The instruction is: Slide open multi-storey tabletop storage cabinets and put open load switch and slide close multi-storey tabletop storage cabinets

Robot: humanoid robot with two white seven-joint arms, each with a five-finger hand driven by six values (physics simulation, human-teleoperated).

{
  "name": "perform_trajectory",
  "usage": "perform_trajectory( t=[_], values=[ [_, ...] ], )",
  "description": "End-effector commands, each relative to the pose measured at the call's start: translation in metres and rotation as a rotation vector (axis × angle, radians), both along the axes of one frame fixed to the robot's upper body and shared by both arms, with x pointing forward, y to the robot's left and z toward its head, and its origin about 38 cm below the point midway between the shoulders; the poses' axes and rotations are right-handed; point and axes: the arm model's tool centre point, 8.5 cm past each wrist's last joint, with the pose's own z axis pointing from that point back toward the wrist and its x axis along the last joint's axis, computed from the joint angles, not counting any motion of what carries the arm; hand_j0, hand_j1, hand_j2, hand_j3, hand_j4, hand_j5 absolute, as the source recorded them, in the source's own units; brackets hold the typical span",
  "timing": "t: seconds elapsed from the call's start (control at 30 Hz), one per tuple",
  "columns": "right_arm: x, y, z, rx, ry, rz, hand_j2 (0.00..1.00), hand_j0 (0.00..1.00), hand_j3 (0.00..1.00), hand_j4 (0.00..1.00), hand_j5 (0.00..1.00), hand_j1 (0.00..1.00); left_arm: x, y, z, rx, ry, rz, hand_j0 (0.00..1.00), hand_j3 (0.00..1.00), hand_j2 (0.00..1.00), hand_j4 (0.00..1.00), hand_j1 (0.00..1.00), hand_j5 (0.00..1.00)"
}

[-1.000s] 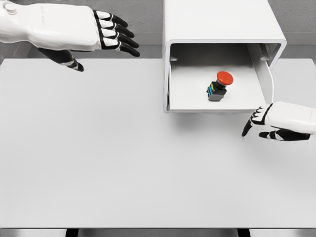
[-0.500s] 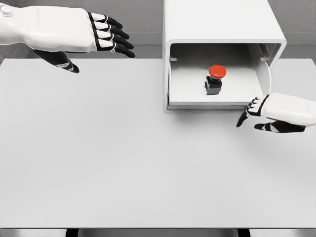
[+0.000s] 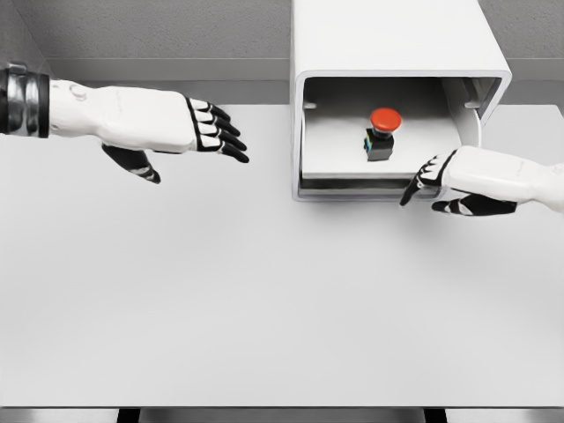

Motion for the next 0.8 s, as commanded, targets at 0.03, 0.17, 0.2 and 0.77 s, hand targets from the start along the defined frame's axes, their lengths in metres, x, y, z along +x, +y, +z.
perform_trajectory(
  t=[0.03, 0.17, 0.2, 0.77],
  values=[
    [0.007, 0.003, -0.020, 0.000, 0.050, -0.011, 0.63, 0.63, 0.63, 0.63, 0.63, 0.63, 0.004, -0.002, -0.013, 0.015, 0.032, 0.009, 1.00, 1.00, 1.00, 1.00, 1.00, 1.00],
    [0.019, 0.005, -0.021, 0.011, 0.051, -0.023, 0.63, 0.63, 0.63, 0.63, 0.63, 0.63, 0.004, -0.002, -0.014, 0.016, 0.034, 0.008, 1.00, 1.00, 1.00, 1.00, 1.00, 1.00],
    [0.023, 0.006, -0.022, 0.012, 0.055, -0.026, 0.64, 0.64, 0.64, 0.64, 0.64, 0.64, 0.004, -0.002, -0.014, 0.016, 0.034, 0.008, 1.00, 1.00, 1.00, 1.00, 1.00, 1.00],
    [0.044, 0.018, -0.007, 0.011, 0.023, -0.017, 0.64, 0.64, 0.64, 0.64, 0.64, 0.64, 0.006, 0.000, -0.012, 0.013, 0.034, 0.015, 1.00, 1.00, 1.00, 1.00, 1.00, 1.00]
  ],
)
